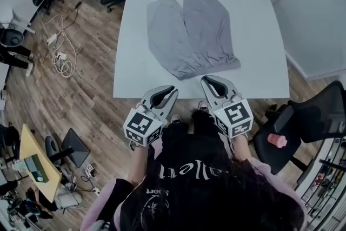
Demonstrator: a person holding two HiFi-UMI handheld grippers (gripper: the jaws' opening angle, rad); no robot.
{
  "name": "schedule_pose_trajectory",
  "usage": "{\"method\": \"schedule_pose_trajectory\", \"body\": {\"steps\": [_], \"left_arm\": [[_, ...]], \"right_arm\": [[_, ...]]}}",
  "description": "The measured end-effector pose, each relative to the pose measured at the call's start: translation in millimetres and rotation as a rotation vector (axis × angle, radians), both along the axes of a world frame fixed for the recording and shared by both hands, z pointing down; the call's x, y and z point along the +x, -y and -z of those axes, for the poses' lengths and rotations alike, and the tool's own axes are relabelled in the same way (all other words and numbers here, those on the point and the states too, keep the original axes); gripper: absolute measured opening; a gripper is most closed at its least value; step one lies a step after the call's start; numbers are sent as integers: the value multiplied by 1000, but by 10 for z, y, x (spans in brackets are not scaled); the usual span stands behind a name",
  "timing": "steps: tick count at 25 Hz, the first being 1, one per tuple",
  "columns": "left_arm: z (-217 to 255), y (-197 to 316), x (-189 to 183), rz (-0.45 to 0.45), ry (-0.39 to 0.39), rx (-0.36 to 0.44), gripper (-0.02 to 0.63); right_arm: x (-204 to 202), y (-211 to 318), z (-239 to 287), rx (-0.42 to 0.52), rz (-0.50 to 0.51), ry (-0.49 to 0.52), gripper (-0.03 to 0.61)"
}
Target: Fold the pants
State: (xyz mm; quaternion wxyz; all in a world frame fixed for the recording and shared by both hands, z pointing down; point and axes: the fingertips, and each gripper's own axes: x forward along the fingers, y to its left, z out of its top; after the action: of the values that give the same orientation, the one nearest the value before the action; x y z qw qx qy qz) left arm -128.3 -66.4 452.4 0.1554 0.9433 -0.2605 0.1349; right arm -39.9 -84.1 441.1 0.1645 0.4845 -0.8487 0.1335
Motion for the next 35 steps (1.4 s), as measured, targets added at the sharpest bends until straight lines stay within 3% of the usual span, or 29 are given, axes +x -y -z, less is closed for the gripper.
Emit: {"method": "schedule_pose_trajectory", "body": {"steps": [5, 8, 16, 19, 24, 26, 31, 35], "left_arm": [[-329, 96, 234, 35, 64, -71, 48], [-504, 150, 332, 66, 92, -125, 93], [-1254, 307, 375, 161, 242, -278, 127], [-1529, 370, 314, 201, 309, -334, 167], [-1926, 460, 208, 240, 401, -420, 179], [-2029, 487, 204, 259, 404, -452, 179], [-2168, 553, 258, 323, 319, -548, 179], [-2234, 638, 292, 363, 315, -566, 179]], "right_arm": [[432, 162, -181, -26, 7, -17, 31], [699, 260, -323, -57, 19, -41, 31], [1355, 478, -1024, -175, 35, -80, 35], [1570, 502, -1318, -233, 34, -96, 90], [1955, 534, -1748, -324, -44, -106, 158], [2104, 513, -1904, -365, -92, -85, 176], [2327, 421, -2200, -477, -191, 28, 209], [2400, 482, -2303, -503, -242, 107, 209]]}}
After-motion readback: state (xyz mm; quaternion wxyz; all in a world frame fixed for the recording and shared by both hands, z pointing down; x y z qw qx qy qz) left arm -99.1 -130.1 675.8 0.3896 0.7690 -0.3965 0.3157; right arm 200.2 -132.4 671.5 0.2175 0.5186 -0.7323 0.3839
